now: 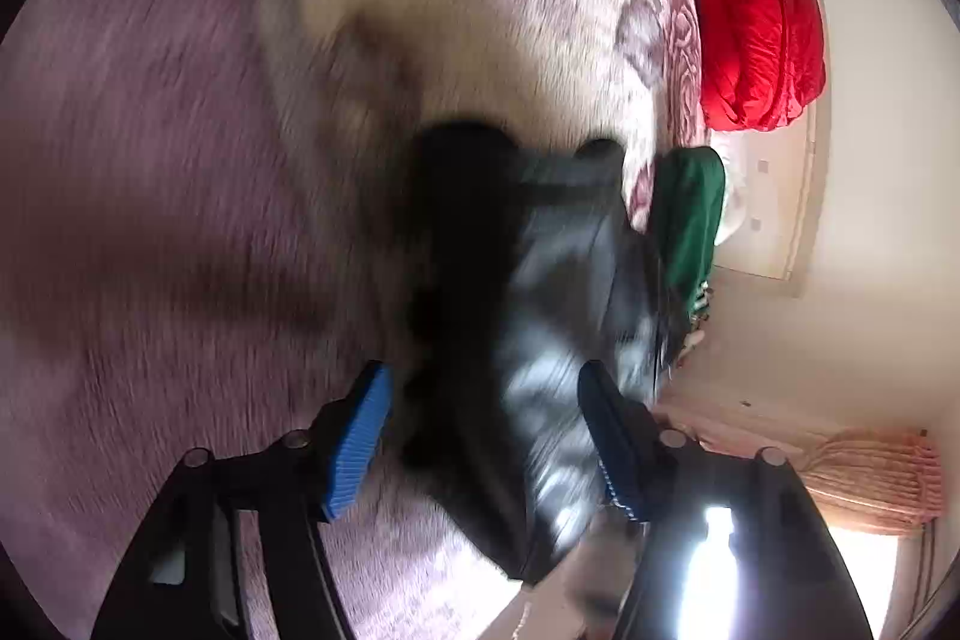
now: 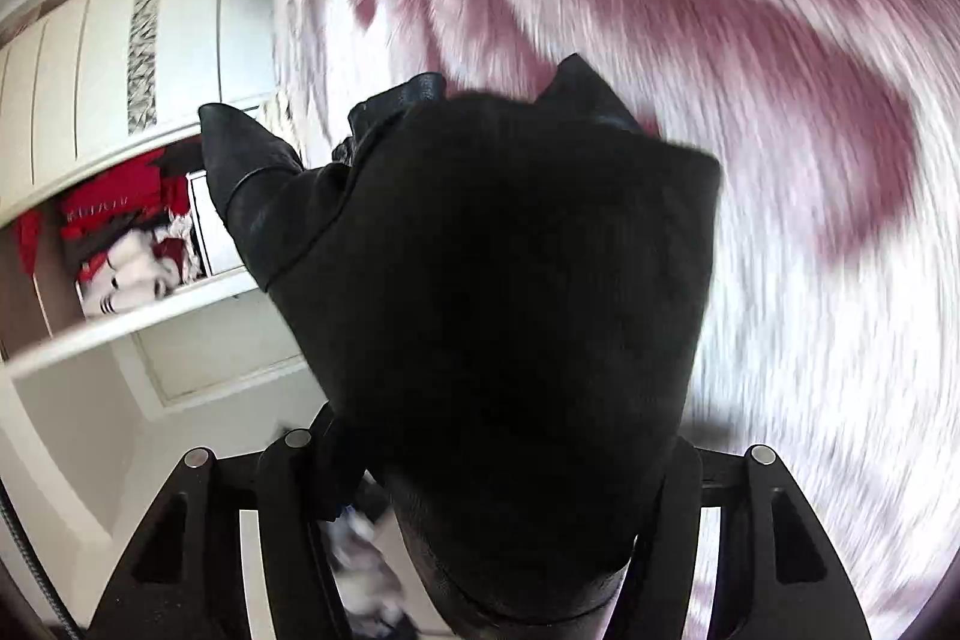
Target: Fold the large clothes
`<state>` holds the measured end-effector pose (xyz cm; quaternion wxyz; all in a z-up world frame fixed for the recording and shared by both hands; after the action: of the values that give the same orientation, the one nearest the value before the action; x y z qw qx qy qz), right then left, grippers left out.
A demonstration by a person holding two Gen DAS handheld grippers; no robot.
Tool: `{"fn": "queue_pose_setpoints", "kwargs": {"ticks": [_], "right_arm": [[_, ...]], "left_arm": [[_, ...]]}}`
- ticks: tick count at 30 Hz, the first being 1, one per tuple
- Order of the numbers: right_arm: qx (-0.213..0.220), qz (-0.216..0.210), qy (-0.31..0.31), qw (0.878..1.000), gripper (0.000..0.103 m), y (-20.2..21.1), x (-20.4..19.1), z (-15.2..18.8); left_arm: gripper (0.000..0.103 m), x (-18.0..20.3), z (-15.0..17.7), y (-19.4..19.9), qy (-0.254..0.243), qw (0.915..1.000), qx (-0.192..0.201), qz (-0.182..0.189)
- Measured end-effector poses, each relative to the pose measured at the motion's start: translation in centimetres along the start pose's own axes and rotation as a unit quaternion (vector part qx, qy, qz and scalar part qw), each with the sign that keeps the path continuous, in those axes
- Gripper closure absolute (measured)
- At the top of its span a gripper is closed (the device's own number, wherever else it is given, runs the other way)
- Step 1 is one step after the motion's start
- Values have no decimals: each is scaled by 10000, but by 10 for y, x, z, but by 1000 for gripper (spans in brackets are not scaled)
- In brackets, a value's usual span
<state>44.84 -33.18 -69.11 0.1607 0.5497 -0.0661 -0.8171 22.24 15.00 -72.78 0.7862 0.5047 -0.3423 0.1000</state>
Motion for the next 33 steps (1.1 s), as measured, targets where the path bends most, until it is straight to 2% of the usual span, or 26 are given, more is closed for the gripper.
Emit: {"fn": "queue_pose_setpoints", "kwargs": {"ticks": [3,5,6,8,13,15,17,19,20,21,23,24,27,33], "right_arm": [[-424,5,-67,9991,26,-5,3,6],[-543,1,-92,9985,22,-3,9,17],[-532,-49,-144,9985,22,0,12,22],[-445,-187,-230,9986,20,3,19,32],[-348,-590,-389,9969,15,-8,30,47],[-352,-557,-361,9972,12,-14,29,48],[-342,-583,-238,9974,1,-26,20,47],[-274,-386,-35,9989,1,-38,12,45],[-203,-348,67,9992,4,-43,8,44],[-97,-305,146,9994,23,-45,4,43],[45,-485,161,9987,43,-45,-4,42],[69,-466,257,9986,47,-46,-9,43],[62,-414,404,9983,56,-51,-24,47],[-118,-346,806,9961,61,-42,-67,51]], "left_arm": [[38,0,17,-14,97,9996,-114,234],[38,5,25,-35,200,9987,-269,380],[38,8,28,-42,172,9986,-333,374],[25,17,27,-48,-9,9995,-157,281],[22,24,13,-56,170,9990,-18,403],[22,30,10,-56,109,9993,79,335],[22,38,11,-55,-148,9995,250,114],[22,49,13,-51,-511,9971,531,-172],[22,53,11,-48,-572,9960,649,-240],[23,55,9,-45,-576,9952,752,-263],[23,58,1,-40,-455,9954,830,-158],[23,60,-3,-37,-363,9957,849,-60],[23,69,-10,-32,-336,9954,901,-17],[23,101,-12,-23,-527,9939,961,97]]}}
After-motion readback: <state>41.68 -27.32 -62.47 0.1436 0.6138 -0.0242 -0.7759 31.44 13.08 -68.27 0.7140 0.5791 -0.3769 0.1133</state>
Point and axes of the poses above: each gripper's, at about its wrist camera, not at the fingertips, and y roughly against the way its jaws point, x to its right, z to its underside, the point moved 7 cm from there along -y, roughly the way its jaws point, and after that the axes turned 12 degrees about -z, right-handed, at the moved point
